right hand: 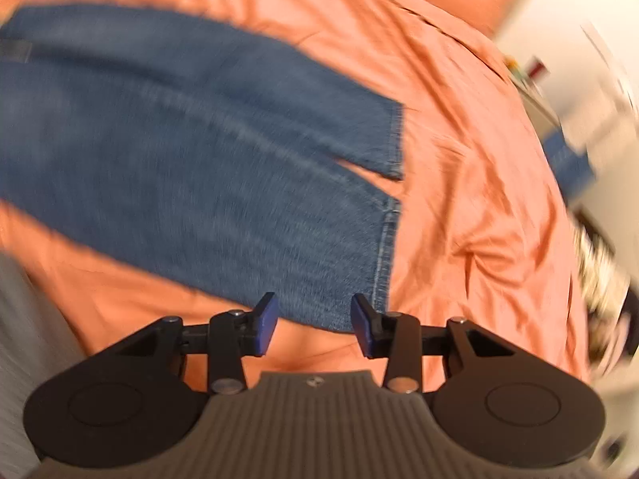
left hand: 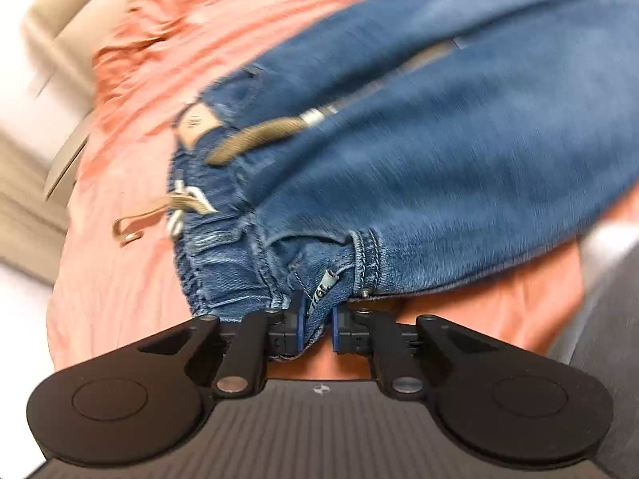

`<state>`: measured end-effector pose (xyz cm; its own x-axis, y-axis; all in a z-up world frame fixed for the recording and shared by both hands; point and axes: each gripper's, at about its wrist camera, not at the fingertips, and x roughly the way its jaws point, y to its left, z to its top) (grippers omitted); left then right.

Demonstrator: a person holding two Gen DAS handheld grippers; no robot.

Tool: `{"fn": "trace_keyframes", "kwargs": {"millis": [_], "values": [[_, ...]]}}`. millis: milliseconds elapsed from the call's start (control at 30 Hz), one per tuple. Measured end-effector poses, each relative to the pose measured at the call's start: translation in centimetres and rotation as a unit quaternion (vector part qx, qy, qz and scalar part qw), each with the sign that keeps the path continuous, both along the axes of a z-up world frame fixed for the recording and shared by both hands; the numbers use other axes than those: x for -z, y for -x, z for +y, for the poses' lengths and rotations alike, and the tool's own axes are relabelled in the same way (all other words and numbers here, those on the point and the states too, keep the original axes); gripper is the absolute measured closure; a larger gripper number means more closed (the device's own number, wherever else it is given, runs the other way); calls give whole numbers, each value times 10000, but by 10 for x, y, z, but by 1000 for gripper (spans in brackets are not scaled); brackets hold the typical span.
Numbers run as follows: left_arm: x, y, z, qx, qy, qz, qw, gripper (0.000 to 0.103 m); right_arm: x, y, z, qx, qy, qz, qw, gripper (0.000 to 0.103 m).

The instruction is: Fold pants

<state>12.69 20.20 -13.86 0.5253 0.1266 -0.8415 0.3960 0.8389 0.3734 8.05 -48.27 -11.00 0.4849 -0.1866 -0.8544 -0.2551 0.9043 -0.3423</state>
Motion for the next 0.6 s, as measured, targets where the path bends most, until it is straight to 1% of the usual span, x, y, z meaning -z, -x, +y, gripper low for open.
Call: {"fn": "trace_keyframes", "kwargs": {"millis": [33, 133, 200, 267, 333, 367, 400, 433, 500, 600], "values": [[-2, -2, -2, -72, 19, -35, 10000, 91, 11, 2, 4, -207, 158, 18, 9997, 67], [-6, -4, -9, -237, -107, -73, 9996, 91, 46, 5, 17, -866, 563, 69, 9946, 67], [-6, -6, -10, -386, -124, -71, 9992, 91, 62, 5, 22, -1092, 678, 113, 9916, 67], [-9, -3, -15, -465, -152, -77, 9988, 91, 77, 3, 25, -1200, 774, 160, 9896, 68], [-11, -2, -17, -545, -188, -79, 9983, 91, 89, 3, 26, -1310, 907, 156, 9871, 74], [-12, 0, -18, -575, -205, -100, 9981, 91, 93, 3, 26, -1328, 994, 108, 9861, 90], [-15, 2, -19, -612, -213, -147, 9978, 91, 94, 4, 25, -1301, 1101, 14, 9854, 98], [-19, 4, -19, -650, -200, -206, 9975, 91, 91, 5, 23, -1278, 1134, -82, 9853, 99], [-27, 5, -17, -798, -78, -366, 9961, 92, 80, 8, 19, -1182, 1028, -271, 9873, 103], [-45, 6, -13, -998, 165, -662, 9927, 92, 56, 9, 14, -969, 887, -770, 9883, 103]]}}
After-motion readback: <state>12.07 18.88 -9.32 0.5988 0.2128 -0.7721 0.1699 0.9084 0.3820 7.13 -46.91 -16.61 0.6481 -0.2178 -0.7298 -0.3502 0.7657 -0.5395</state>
